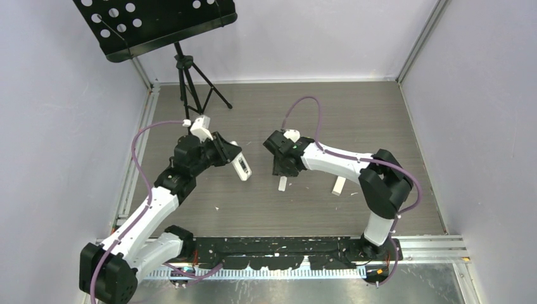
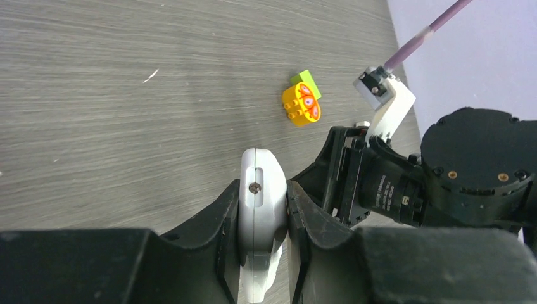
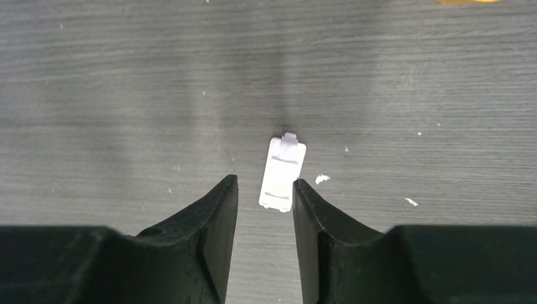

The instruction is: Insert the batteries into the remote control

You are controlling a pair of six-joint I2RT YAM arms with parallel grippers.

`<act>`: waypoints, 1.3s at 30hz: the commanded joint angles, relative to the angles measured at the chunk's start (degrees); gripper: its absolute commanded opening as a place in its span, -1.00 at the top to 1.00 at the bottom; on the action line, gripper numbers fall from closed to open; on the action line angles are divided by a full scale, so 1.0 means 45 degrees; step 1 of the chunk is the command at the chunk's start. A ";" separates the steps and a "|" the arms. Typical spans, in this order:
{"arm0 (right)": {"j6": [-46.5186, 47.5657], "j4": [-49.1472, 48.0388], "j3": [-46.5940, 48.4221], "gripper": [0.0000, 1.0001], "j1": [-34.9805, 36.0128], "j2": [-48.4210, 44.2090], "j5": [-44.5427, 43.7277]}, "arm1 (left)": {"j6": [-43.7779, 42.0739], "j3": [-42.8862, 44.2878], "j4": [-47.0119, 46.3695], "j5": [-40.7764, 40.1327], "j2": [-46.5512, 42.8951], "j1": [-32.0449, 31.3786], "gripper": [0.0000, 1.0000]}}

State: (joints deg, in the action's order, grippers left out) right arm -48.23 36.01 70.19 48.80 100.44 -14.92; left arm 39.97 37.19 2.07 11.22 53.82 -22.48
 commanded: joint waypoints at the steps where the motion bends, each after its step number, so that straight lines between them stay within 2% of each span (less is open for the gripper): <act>1: -0.0432 0.0730 0.1190 0.22 -0.0043 0.0556 -0.0676 | -0.0421 -0.0215 0.0260 -0.1059 -0.0698 0.0074 1.00; 6: -0.1271 0.0745 0.1359 0.31 -0.0115 0.1051 -0.1071 | -0.0105 -0.0596 -0.0228 -0.0910 -0.0802 0.0084 1.00; 10: -0.1346 0.0835 0.1374 0.25 -0.0196 0.1345 -0.1123 | 0.0824 -0.1167 -0.0935 -0.0529 -0.0435 0.0087 1.00; 12: -0.1397 0.0826 0.1381 0.22 -0.0199 0.1468 -0.1106 | 0.1709 -0.1770 -0.1834 -0.0403 -0.0018 0.0075 1.00; 16: -0.1450 0.0836 0.1393 0.21 -0.0235 0.1566 -0.1245 | 0.3850 -0.3565 -0.5067 -0.0593 0.1222 0.0064 1.00; 21: -0.1347 0.1162 0.1804 0.26 -0.0507 0.1868 -0.0938 | 0.4944 -0.4502 -0.7774 -0.1826 0.2622 -0.0056 1.00; 26: -0.1032 0.1765 0.2402 0.33 -0.0830 0.2262 -0.0259 | 0.5179 -0.4164 -0.8146 -0.2169 0.3885 -0.0251 0.97; 32: -0.0883 0.2222 0.2503 0.34 -0.0940 0.2380 0.0279 | 0.5466 -0.4346 -0.8933 -0.2373 0.5323 -0.0846 0.83; 37: -0.0625 0.2565 0.2761 0.35 -0.0944 0.2584 0.0925 | 0.5457 -0.4765 -0.8761 -0.3752 0.5305 -0.1776 0.70; 39: -0.0580 0.2654 0.2818 0.36 -0.0944 0.2668 0.1068 | 0.5431 -0.4816 -0.7837 -0.4208 0.4916 -0.1937 0.62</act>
State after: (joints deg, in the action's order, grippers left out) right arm -52.07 46.06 80.25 44.40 111.53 -12.27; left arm 65.89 16.75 -36.56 -0.73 77.69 -29.52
